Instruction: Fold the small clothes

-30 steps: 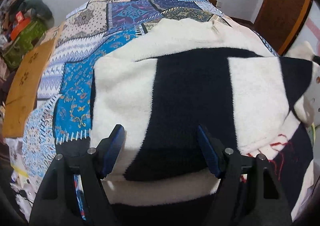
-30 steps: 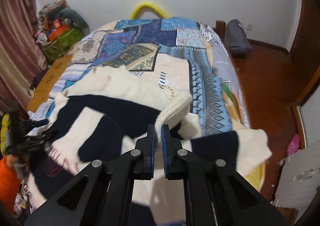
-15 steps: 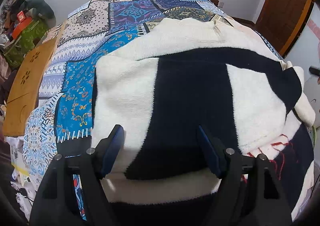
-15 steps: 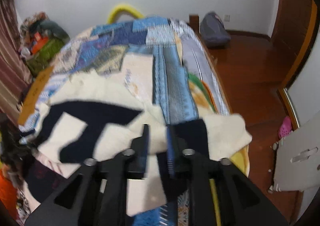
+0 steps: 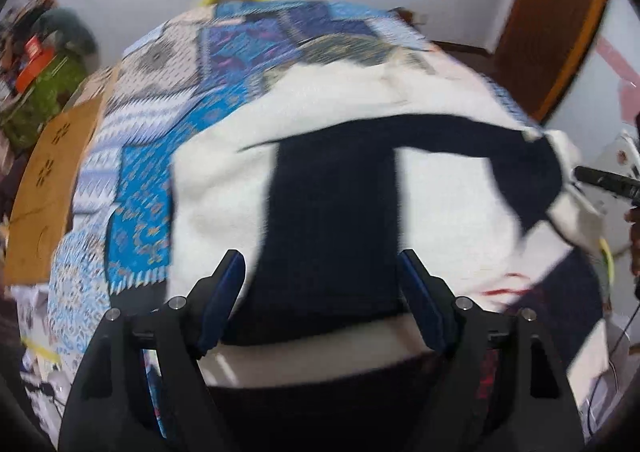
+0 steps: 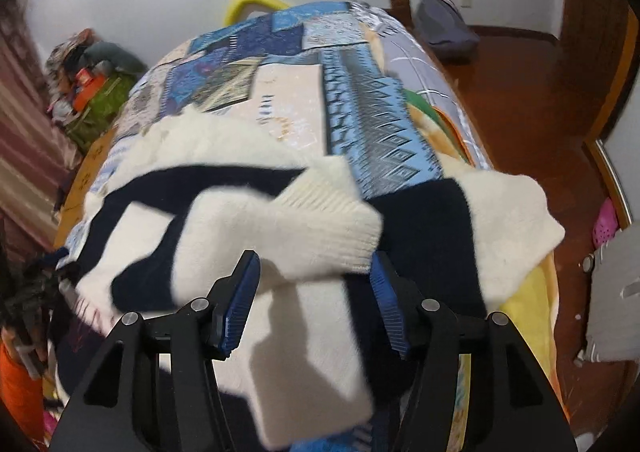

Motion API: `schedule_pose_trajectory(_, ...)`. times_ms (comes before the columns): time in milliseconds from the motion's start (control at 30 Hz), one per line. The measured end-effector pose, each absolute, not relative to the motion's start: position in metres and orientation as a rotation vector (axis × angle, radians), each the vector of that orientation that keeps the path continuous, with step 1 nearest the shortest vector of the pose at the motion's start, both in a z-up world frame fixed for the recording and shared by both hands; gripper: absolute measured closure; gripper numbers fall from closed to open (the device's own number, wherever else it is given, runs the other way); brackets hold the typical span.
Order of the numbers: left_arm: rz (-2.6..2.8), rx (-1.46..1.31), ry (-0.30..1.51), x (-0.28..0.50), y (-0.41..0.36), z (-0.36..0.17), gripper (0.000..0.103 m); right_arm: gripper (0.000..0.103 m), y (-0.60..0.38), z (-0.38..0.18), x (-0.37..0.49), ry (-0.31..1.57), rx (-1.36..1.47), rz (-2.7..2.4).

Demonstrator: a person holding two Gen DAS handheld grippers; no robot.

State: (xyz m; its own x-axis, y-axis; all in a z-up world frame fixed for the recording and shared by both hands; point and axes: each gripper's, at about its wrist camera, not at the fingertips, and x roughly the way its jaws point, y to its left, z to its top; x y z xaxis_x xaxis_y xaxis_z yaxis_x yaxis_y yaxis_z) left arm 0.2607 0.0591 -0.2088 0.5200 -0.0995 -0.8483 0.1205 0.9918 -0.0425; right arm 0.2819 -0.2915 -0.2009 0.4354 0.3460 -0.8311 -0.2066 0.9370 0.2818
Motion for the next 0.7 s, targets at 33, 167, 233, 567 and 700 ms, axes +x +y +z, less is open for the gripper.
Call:
schedule_pose_trajectory(33, -0.154, 0.042, 1.009, 0.259, 0.049, -0.205, 0.025, 0.045, -0.289, -0.200, 0.275, 1.063, 0.126, 0.360)
schedule_pose_trajectory(167, -0.242, 0.143, 1.010, 0.260, -0.004, -0.202, 0.020, 0.025, -0.270, -0.206, 0.242, 1.039, 0.012, 0.413)
schedule_pose_trajectory(233, -0.261, 0.175, 1.023, 0.260, -0.024, -0.206, 0.020, 0.025, -0.261, -0.215, 0.238, 1.039, -0.059, 0.401)
schedule_pose_trajectory(567, -0.299, 0.382, 1.089, 0.271, -0.098, -0.238, 0.020, 0.082, -0.277, -0.228, 0.256, 1.008, -0.113, 0.302)
schedule_pose_trajectory(700, -0.353, 0.427, 1.095, 0.292, -0.129, -0.233, 0.020, 0.086, -0.306, -0.220, 0.263, 0.979, -0.023, 0.234)
